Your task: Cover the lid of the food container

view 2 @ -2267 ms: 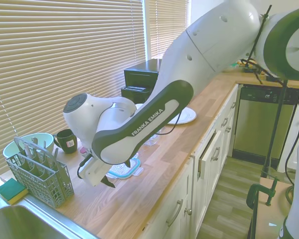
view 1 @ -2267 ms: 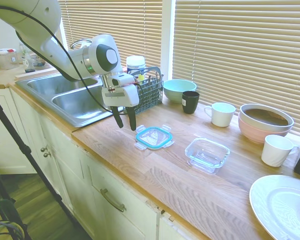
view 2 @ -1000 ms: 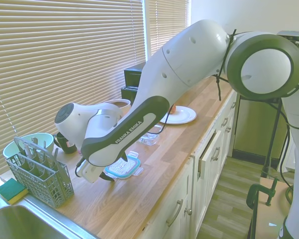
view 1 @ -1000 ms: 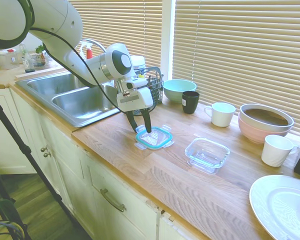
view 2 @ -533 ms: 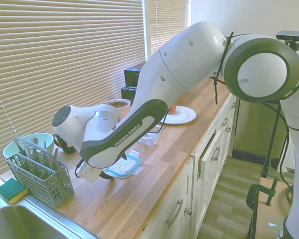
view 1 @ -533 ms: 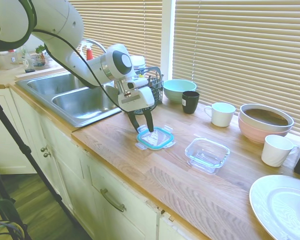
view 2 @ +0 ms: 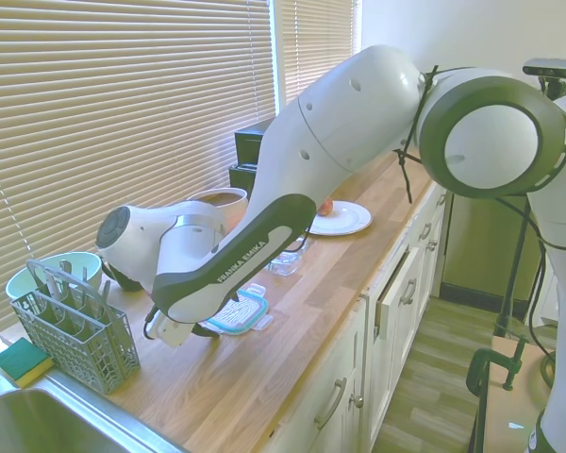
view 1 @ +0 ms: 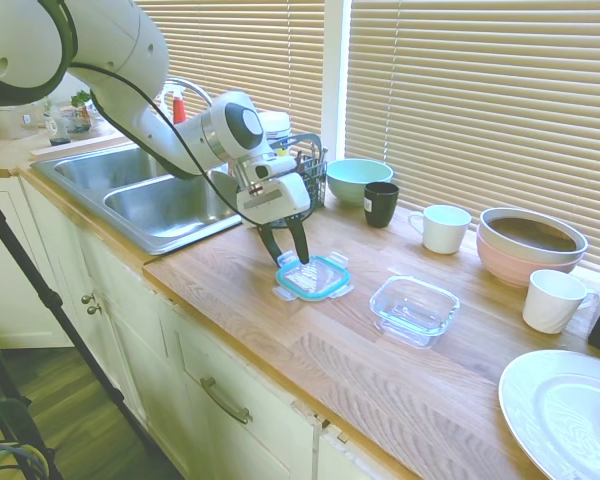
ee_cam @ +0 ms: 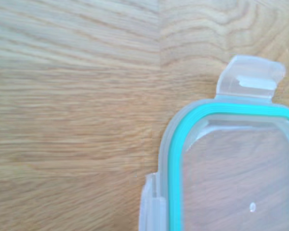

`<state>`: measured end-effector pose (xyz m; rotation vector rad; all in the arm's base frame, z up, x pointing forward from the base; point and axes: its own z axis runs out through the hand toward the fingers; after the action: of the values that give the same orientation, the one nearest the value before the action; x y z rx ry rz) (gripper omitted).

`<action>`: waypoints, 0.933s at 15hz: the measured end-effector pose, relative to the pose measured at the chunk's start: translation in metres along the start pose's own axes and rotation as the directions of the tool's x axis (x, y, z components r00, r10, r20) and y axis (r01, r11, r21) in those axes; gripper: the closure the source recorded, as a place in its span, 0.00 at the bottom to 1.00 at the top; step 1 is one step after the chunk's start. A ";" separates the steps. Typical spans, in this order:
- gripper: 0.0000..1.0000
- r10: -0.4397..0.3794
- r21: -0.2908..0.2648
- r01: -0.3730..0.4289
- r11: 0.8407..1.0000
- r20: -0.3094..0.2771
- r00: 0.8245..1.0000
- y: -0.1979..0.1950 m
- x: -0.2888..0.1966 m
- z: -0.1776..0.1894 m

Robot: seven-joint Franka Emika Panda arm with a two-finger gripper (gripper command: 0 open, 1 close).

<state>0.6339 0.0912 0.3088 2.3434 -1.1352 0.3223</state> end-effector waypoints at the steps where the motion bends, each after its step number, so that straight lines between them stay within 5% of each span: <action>1: 1.00 -0.003 -0.005 0.003 1.000 -0.004 1.000 0.000 0.000 0.002; 14: 1.00 -0.034 -0.096 0.028 0.995 -0.070 0.997 -0.011 -0.013 0.020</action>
<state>0.6343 0.0942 0.2830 2.2460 -1.0559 0.3314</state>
